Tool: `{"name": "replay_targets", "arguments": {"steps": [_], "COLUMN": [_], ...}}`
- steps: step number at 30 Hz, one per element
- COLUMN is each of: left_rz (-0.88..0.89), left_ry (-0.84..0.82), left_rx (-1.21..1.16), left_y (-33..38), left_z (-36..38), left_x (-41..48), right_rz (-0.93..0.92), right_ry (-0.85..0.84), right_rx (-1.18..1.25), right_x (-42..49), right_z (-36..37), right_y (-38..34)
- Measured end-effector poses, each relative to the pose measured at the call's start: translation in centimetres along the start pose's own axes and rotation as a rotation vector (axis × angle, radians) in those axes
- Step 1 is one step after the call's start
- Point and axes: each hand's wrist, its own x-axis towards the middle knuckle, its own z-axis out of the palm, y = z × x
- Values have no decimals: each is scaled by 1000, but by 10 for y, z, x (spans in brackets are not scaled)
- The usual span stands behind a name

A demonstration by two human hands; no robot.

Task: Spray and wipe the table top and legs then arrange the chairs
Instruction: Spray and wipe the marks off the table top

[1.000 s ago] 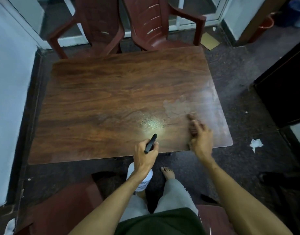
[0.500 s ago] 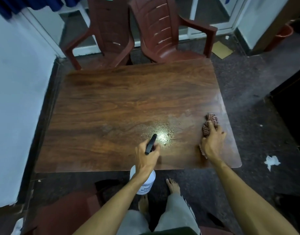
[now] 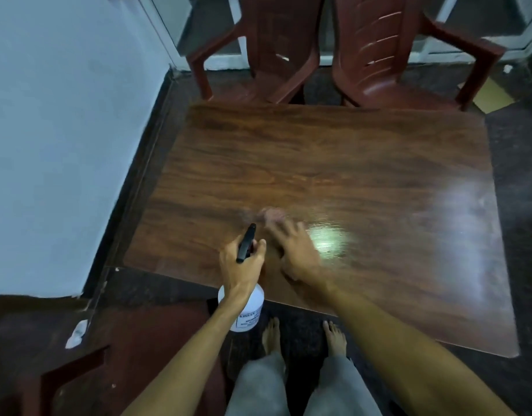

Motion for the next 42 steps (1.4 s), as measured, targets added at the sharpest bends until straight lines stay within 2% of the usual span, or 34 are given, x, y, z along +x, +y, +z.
{"name": "replay_targets", "arguments": {"steps": [1,2,5,6,7,8,11,12,13,15,16,17,20,21,23,26,27,28,31,32,33,35,36,37,40,42], "left_rz": [2,-3,-16,-15,-17,-14,-28,-39,-47,-43,-33,-20,18,32,50,88,106,126,148,152,162,172,172,176,221,243], "left_ry": [8,21,64,72,81,89,82,73,67,68,67,60,15,-14,-57,-95,-111,-128,-181,-192,-195,-205,-214,-216,-231,-247], "left_rx": [-1,-14,-60,-61,-60,-58,-66,-83,-104,-136,-135,-128,-96,-87,-98,-106,-101,-92,-60,-44,-35,-17,-8,-1,43,59], "left_y": [-3,-6,-19,-24,-31,-36,-41,-40,-40,-38,-37,-35,-23,-17,-2,22,28,35,58,64,71,87,95,102,124,137], "left_z": [-10,-20,-49,-57,-65,-71,-82,-84,-86,-87,-85,-80,-63,-54,-37,-9,3,15,58,71,83,112,126,137,176,198], "left_x": [7,15,40,48,55,62,78,85,90,97,100,102,102,101,96,84,78,72,53,49,44,30,24,21,9,4], "right_rz": [-119,-130,276,330,273,137,-262,-279,-192,108,171,142,-164,-190,-67,441,518,485,72,22,101,437,523,504,150,51], "right_ry": [-57,-41,152,173,169,131,-111,-94,-51,66,86,77,-80,-101,33,249,239,209,45,52,95,251,270,257,116,99], "right_rx": [-17,-8,49,16,-16,-28,-64,-63,-47,11,-2,-31,-135,-140,-98,33,33,-3,-119,-124,-86,56,81,53,-70,-64], "right_x": [7,19,64,74,81,85,88,99,110,127,126,117,61,44,33,32,30,25,-7,-11,-12,-13,-16,-20,-42,-42], "right_z": [6,3,-10,-9,-4,7,43,41,33,11,5,4,23,22,1,-43,-54,-59,-58,-65,-75,-102,-112,-117,-103,-106], "right_y": [-6,-3,9,-2,-24,-50,-95,-93,-83,-60,-55,-56,-58,-48,-11,54,65,71,96,114,135,181,193,195,193,217]}}
